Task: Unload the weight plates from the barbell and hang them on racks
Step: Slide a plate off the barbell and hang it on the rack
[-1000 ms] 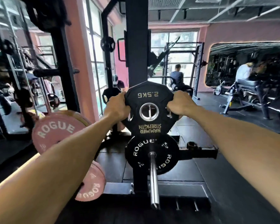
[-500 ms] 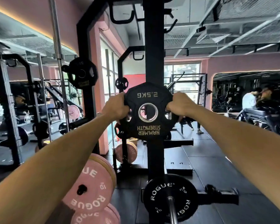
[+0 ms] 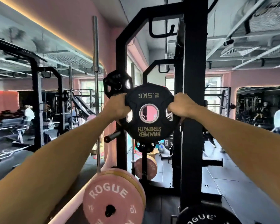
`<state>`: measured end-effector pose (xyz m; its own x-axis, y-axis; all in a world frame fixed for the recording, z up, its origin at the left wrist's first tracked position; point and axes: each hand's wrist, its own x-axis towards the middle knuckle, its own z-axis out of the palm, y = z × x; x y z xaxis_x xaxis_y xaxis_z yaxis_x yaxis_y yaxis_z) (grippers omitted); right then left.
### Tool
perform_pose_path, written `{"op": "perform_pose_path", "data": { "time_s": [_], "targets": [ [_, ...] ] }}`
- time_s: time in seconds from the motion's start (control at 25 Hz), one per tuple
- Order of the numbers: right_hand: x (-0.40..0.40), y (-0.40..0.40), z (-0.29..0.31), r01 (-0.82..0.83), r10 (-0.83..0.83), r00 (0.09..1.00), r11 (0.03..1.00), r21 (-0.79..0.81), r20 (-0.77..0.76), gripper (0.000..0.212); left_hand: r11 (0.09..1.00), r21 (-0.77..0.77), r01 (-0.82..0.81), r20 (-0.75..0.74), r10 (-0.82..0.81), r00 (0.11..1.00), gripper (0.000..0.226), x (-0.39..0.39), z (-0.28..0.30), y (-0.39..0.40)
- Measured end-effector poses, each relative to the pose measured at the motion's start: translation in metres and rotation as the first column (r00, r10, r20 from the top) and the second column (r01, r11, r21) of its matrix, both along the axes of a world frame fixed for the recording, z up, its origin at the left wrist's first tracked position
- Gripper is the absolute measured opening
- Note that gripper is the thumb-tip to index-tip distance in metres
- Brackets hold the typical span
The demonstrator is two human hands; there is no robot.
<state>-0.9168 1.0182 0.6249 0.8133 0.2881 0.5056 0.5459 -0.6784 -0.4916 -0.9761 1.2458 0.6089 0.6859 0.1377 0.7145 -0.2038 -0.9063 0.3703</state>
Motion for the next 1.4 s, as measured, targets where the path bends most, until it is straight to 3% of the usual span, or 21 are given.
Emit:
{"op": "perform_pose_path", "data": {
  "time_s": [0.24, 0.4, 0.56, 0.72, 0.96, 1.4],
  "targets": [
    [-0.014, 0.135, 0.004, 0.059, -0.058, 0.997, 0.998, -0.013, 0.043, 0.023, 0.996, 0.087, 0.005, -0.035, -0.002, 0.999, 0.050, -0.012, 0.010, 0.133],
    [-0.016, 0.209, 0.013, 0.072, -0.072, 0.996, 0.997, 0.004, 0.050, 0.022, 0.998, 0.068, 0.013, -0.026, -0.011, 1.000, 0.029, -0.007, 0.022, 0.210],
    [-0.002, 0.262, 0.026, 0.076, -0.079, 0.995, 0.996, 0.044, 0.057, 0.017, 0.995, 0.095, 0.038, 0.004, -0.039, 0.999, 0.033, 0.007, 0.037, 0.266],
    [0.010, 0.291, 0.046, 0.118, -0.120, 0.984, 0.993, 0.024, 0.129, 0.013, 0.991, 0.121, 0.055, 0.038, -0.060, 0.997, 0.031, 0.030, 0.059, 0.298],
    [0.041, 0.312, 0.095, 0.106, -0.123, 0.975, 0.989, 0.103, 0.184, 0.018, 0.995, 0.055, 0.087, 0.097, -0.092, 0.991, 0.047, 0.067, 0.106, 0.315],
    [0.164, 0.336, 0.154, 0.118, -0.135, 0.958, 0.990, 0.080, 0.255, 0.019, 0.996, 0.055, 0.070, 0.133, -0.077, 0.988, 0.047, 0.194, 0.165, 0.341]
  ]
}}
